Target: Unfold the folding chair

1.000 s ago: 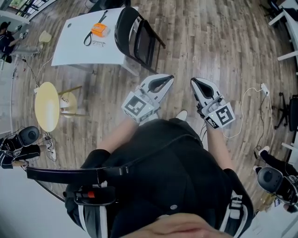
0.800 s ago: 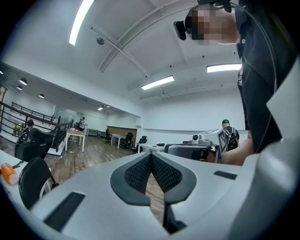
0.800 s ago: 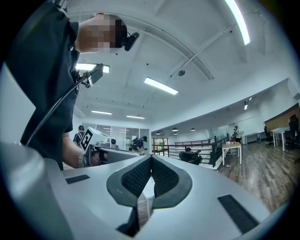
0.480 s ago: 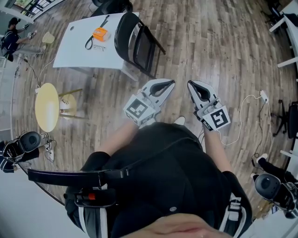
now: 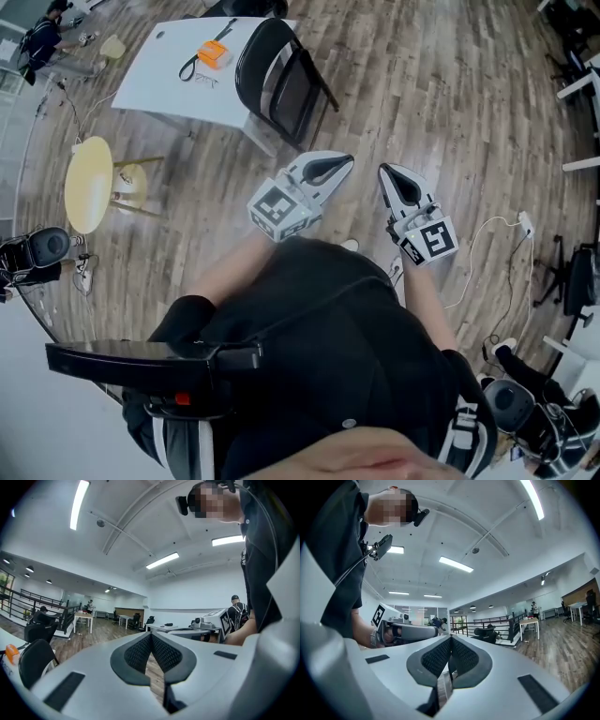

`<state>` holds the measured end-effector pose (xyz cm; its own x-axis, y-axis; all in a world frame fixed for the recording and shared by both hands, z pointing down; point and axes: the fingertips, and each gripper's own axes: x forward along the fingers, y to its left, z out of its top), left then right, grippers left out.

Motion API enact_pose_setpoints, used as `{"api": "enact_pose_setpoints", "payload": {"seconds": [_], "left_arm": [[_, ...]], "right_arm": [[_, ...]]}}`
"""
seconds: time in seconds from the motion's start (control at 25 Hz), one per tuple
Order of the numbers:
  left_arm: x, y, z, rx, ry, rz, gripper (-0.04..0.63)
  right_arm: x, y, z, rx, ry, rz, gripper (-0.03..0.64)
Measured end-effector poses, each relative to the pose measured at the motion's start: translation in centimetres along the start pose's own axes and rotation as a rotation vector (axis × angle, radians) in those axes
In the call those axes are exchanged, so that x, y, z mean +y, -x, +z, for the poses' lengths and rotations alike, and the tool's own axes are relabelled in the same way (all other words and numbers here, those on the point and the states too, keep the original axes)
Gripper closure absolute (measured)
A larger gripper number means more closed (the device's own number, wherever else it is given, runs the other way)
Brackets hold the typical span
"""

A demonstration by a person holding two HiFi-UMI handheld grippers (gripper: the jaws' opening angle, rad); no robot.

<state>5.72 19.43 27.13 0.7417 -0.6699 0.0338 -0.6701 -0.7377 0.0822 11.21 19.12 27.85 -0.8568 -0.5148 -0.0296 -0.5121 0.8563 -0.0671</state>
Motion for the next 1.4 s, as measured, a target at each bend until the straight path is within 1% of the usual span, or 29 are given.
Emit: {"api": "enact_pose_setpoints", "payload": {"seconds": [0.12,0.28,0.4,0.52,0.6,0.72,0.88,1.04,1.2,1.4], "left_arm": [[0.1,-0.5,0.0,0.001,-0.001,0.030,0.591],[0.8,-0.2,-0.5,0.012,0.016,0.058,0.591],[2.1,0.3,-0.9,0.017,0.024,0.073,0.591],[4.4,0.8,-1.2,0.025,0.031,0.085,0.591],[6.2,1.2,-1.3,0.024,0.039,0.084,0.591],[9.4,2.3,-1.4,0.014,0.049,0.076,0.591],[14.7,3.9,-1.3,0.002,0.052,0.070,0.591],[20.2,5.3,-0.8,-0.009,0.045,0.056,0.591],[25.4,7.2,-0.6,-0.012,0.062,0.046,0.591],[30.7,9.7,-0.3,-0.012,0.057,0.054,0.591]], "right_arm": [[-0.4,0.2,-0.5,0.008,0.004,0.020,0.609],[-0.8,-0.6,-0.9,0.009,-0.005,0.019,0.609],[-0.7,-2.0,-1.3,0.016,-0.005,0.030,0.609],[-0.8,-4.3,-1.8,0.024,-0.013,0.040,0.609],[-0.9,-6.2,-1.9,0.025,-0.027,0.041,0.609],[-0.8,-9.9,-2.2,0.033,-0.015,0.036,0.609],[-0.2,-15.7,-2.7,0.055,-0.008,0.036,0.609],[0.6,-22.0,-3.4,0.081,0.007,0.065,0.609],[1.6,-28.1,-3.9,0.104,0.010,0.074,0.609],[2.1,-33.7,-4.3,0.110,-0.005,0.070,0.609]]}}
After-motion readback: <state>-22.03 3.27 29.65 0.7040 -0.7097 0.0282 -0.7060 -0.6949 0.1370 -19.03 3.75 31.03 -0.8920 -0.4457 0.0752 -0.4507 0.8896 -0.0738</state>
